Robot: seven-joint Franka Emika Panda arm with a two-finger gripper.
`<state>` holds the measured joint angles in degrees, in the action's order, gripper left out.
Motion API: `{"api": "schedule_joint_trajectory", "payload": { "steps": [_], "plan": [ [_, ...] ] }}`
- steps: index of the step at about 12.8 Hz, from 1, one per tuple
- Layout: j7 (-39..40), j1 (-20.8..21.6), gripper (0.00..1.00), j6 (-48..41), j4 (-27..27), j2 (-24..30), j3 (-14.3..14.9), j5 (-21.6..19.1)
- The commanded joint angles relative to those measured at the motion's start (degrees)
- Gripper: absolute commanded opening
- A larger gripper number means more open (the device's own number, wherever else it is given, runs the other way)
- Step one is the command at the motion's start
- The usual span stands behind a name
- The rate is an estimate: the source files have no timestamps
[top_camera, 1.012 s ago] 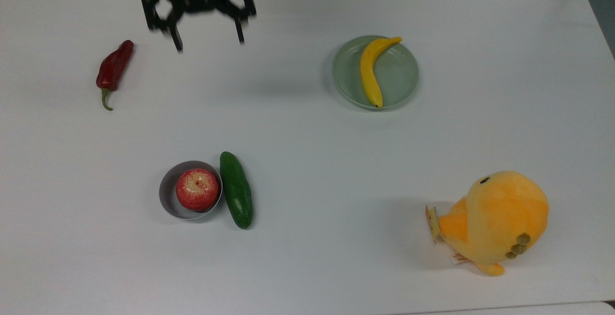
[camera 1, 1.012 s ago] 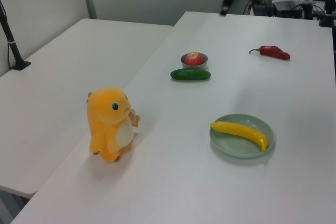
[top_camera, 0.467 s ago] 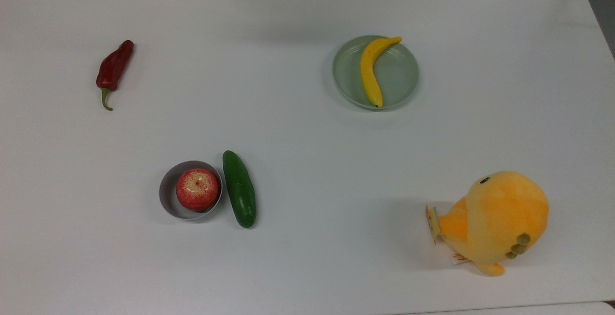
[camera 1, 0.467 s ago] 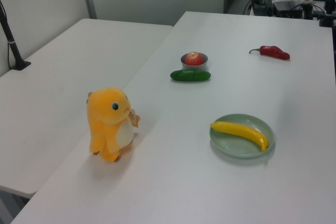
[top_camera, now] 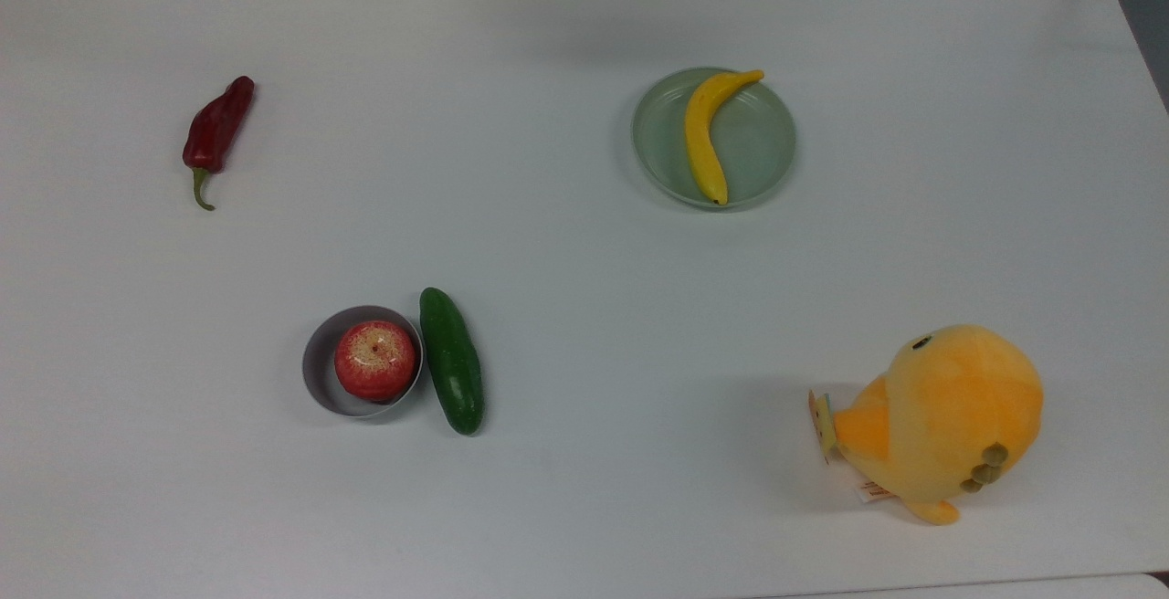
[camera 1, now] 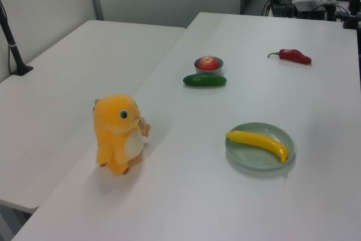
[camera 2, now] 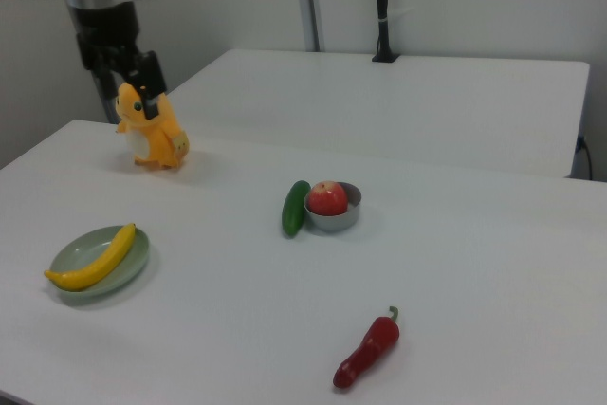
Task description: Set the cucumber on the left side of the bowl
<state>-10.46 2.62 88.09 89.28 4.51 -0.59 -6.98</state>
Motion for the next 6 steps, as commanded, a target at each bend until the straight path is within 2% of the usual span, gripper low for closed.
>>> {"api": "schedule_joint_trajectory", "payload": {
  "steps": [1,6],
  "plan": [
    [-1.6,0.0,1.0,1.0,1.2,0.1,-3.2,0.3],
    [3.6,0.0,1.0,8.1,4.3,-1.3,-4.1,2.9]
  ]
}}
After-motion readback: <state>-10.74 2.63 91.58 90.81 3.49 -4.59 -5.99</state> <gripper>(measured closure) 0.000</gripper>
